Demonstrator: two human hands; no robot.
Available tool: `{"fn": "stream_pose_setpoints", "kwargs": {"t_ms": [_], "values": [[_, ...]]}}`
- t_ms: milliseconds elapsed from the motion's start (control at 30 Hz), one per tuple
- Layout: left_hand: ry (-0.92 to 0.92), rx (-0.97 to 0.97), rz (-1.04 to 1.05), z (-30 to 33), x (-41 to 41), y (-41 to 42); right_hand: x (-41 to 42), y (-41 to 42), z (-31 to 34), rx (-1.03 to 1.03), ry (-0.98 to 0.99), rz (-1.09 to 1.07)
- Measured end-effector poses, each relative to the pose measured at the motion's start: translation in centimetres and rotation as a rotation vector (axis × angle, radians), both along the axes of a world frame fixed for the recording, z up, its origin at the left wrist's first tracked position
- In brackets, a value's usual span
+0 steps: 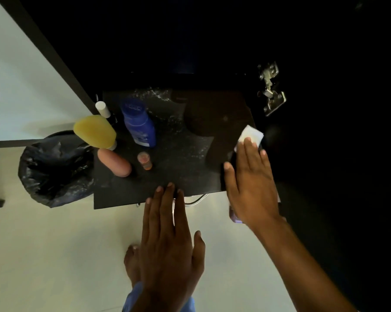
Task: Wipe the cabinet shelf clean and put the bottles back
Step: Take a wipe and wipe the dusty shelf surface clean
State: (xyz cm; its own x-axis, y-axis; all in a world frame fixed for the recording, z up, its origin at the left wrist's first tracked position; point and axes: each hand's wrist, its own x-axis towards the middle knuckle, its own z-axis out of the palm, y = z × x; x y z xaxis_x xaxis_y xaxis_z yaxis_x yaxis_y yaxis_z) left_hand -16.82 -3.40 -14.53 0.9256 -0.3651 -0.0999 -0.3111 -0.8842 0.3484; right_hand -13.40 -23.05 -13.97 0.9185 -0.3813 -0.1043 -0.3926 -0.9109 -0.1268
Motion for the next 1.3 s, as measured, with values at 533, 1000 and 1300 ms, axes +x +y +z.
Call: {"fn": "stream_pose_setpoints", "kwargs": {"t_ms": [533,1000,1300], "values": [[0.001,-0.062,0.018,-0.5,0.1,0.9,14.5,2.3,-0.1,0.2,-0.096,0.477],[-0.064,-0.085,0.005,-1.8,0.1,1.3,-4.9,4.0,-0.1,0.124,-0.047,0.268],[-0.058,-0.075,0.018,-1.6,0.1,1.0,5.9,1.9,-0.6,0.132,-0.042,0.27]]}}
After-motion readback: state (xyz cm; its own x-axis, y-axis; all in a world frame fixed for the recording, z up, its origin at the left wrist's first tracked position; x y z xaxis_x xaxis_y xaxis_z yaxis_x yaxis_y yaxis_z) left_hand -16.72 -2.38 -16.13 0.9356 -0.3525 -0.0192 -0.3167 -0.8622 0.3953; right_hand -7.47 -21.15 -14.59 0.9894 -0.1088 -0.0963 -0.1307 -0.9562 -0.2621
